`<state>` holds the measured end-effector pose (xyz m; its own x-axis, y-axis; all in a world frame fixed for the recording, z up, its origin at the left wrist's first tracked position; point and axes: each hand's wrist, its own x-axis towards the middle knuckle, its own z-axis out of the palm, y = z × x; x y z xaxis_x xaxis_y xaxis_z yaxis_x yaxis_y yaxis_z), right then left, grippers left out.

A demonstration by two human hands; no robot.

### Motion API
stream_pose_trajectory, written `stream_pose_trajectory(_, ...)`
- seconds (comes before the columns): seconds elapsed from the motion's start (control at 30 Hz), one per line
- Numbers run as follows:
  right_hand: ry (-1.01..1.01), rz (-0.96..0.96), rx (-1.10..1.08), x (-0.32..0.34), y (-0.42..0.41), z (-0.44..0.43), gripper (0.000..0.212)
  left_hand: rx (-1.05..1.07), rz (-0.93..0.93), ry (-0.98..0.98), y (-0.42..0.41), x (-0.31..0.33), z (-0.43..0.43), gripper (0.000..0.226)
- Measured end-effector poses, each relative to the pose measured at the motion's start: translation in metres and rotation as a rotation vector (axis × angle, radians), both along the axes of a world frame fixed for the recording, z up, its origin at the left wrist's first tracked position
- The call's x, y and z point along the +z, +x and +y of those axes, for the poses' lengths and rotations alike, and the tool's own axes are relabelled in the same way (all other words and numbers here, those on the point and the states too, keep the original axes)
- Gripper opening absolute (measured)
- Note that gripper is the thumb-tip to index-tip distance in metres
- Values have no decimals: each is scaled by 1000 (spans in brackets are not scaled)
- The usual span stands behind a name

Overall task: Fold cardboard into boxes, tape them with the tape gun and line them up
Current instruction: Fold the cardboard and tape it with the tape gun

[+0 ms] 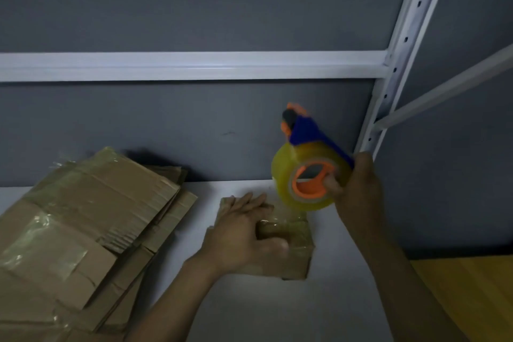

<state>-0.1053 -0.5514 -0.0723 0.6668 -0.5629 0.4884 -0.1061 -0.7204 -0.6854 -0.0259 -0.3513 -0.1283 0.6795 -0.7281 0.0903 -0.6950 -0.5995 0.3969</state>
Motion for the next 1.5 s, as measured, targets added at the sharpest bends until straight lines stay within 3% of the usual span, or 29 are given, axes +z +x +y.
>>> stream_pose_trajectory(0.1, -159, 102, 73, -7, -12, 3, 43, 59, 329, -385, -1, 14, 7, 81)
stream_pose_trajectory(0.2, -185, 128, 72, -7, -17, 3, 45, 267, 414, -788, -13, 48, 7, 49)
stream_pose_trajectory(0.27, -199, 147, 75, -6, -17, 2, 43, 314, 547, -926, -19, 73, 5, 40)
stream_pose_trajectory(0.43, -241, 172, 63, -1, -14, -5, 41, 243, 1001, -965, -21, 96, -2, 23)
stream_pose_trajectory(0.57, -144, 142, 231, 1, -11, -13, 63, 322, 1172, -1118, -18, 89, -9, 15)
stream_pose_trajectory(0.67, -110, 126, 338, 3, -9, -11, 73, 372, 1186, -1092, -16, 91, -7, 13)
stream_pose_trajectory(0.9, -131, 35, 483, -3, -7, -10, 68, 410, 1262, -1105, -4, 94, 3, 10)
stream_pose_trajectory(1.03, -216, 43, 494, 0, -2, -10, 72, 458, 1077, -997, 5, 100, 14, 14)
stream_pose_trajectory(1.2, -256, 29, 487, 0, 3, -14, 72, 498, 937, -1135, 39, 114, 52, 19)
stream_pose_trajectory(1.27, -254, 45, 511, 2, 6, -13, 69, 482, 993, -1131, 39, 106, 57, 16)
stream_pose_trajectory(1.4, -206, 36, 486, -3, 7, -8, 70, 436, 1275, -1129, 23, 69, 45, 14)
stream_pose_trajectory(1.5, -172, 30, 498, -2, 5, -6, 67, 447, 1427, -1265, 18, 50, 36, 13)
